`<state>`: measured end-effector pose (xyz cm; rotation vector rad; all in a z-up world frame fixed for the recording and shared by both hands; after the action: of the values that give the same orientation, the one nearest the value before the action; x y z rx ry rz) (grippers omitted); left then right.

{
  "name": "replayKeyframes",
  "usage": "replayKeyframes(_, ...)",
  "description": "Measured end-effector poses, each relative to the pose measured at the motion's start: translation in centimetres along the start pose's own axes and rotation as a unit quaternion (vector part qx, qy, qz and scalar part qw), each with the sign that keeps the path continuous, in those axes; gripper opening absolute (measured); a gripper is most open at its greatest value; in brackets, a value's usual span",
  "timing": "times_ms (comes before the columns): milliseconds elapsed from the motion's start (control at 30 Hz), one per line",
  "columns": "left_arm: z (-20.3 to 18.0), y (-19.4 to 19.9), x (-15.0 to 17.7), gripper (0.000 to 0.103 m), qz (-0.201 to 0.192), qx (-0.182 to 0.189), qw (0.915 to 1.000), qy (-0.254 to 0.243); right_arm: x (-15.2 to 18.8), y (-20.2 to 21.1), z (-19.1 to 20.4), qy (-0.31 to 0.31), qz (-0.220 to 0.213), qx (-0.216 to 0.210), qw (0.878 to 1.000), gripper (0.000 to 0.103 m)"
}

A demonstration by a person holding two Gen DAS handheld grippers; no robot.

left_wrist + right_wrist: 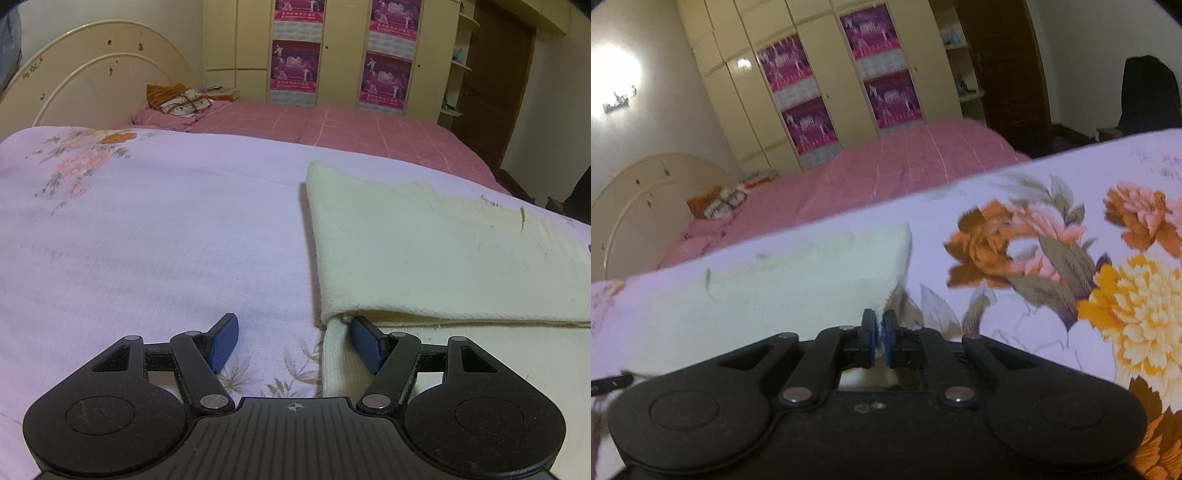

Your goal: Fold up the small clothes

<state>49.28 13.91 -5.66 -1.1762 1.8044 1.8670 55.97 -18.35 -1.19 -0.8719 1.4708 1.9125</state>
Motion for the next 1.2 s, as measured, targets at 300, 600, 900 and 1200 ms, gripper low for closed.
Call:
replayKeyframes(300,-0.2,4.7,-1.2,0.068,-0.045,0.059,0.9964,-0.040,-0.4,1.9,-0.7,0.003,-0.028,-0.014,1.000,0.020)
replayKeyframes(600,-5.8,-1.3,-0.4,0.068,-0.023,0.118,0.9875,-0.102,-0.3,-1.2,2.7,0.074,0.010,-0.015,0.997,0.015)
replayKeyframes(900,-4.7,-1.3,-4.2,0.068,-0.056,0.100,0.9900,-0.082,-1.6,0.0,-0.6,0.052,-0.021,0.014,0.998,0.021)
replayKeyframes(1200,-5.4,-0.5,-2.7,0.068,-0.038,0.116,0.9898,-0.074,-0.6,-0.5,-1.4,-0.024,0.029,-0.017,0.999,0.025)
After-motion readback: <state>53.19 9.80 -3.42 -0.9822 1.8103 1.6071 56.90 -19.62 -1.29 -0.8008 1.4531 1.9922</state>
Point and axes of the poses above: each gripper's, at about its wrist camera, not at the fingertips, and y roughly against the way its jaws point, z to its left, x to its underside, the point moved 2 cm from there along -y, roughly the way its jaws point, and after that the axes turned 5 degrees about y, right-handed, at the moved point
